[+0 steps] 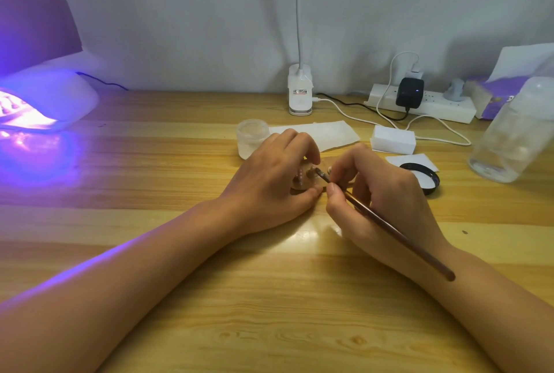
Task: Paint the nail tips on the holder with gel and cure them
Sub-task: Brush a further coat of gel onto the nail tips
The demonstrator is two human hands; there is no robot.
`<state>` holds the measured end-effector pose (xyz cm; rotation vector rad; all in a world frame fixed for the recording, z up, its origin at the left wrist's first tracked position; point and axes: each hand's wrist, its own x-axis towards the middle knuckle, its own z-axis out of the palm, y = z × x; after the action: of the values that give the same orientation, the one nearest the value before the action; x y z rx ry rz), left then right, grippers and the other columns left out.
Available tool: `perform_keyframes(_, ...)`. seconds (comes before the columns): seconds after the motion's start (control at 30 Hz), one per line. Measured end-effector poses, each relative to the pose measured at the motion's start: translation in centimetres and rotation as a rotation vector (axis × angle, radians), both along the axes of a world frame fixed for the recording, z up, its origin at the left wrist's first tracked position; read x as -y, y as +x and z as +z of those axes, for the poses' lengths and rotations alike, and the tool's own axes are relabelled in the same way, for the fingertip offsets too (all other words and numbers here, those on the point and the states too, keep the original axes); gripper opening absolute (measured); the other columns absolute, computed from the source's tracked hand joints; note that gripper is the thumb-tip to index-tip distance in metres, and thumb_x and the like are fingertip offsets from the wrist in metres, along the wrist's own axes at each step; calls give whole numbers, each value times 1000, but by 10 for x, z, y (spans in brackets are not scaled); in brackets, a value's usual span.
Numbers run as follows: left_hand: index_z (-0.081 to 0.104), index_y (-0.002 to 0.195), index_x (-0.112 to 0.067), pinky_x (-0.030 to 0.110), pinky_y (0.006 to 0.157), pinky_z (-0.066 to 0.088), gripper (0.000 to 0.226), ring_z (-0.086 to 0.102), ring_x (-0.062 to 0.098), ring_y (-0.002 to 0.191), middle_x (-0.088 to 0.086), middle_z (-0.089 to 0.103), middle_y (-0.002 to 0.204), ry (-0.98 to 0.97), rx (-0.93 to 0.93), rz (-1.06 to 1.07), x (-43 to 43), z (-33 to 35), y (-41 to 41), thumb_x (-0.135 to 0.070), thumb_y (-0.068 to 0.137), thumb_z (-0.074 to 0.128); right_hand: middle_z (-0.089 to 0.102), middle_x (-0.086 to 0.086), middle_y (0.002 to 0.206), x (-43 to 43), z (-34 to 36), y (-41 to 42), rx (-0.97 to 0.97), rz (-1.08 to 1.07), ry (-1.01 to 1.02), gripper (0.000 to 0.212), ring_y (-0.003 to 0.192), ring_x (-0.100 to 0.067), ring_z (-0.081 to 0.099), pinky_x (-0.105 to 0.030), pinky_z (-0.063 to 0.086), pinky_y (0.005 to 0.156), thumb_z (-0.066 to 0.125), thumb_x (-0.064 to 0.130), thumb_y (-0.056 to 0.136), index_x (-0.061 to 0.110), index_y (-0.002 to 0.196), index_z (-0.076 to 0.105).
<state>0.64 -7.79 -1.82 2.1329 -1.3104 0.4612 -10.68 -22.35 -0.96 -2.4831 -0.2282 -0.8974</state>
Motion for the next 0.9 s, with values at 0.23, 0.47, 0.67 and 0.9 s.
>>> perform_keyframes(0.23,51,99,-21,39,74,46,31,47,15,88,-6,52,97,11,-14,-7,0,2,-1,-40,76,58,54,19,74,-2,2,0,3,40,-7,12,56,0,48,-19,39,69,62,25,83,19,93,58)
perform_keyframes(0.47,47,96,-24,37,73,45,30,44,13,86,-8,51,96,27,-38,-16,-1,3,-2,-40,72,57,50,21,74,-4,1,0,-13,45,-75,11,58,9,43,-36,55,76,63,25,83,20,92,60)
perform_keyframes(0.67,49,97,-23,38,73,46,30,46,13,87,-7,52,96,28,-36,-14,-1,4,-3,-42,74,53,56,16,73,-2,1,-1,-9,20,-45,10,56,4,46,-10,30,68,62,24,82,19,91,60)
perform_keyframes(0.9,47,96,-25,41,74,46,31,47,15,88,-6,52,97,48,-44,-14,-1,4,-2,-43,73,53,50,21,74,-3,-1,-1,2,51,-81,11,57,10,41,-43,54,78,63,24,84,18,93,61)
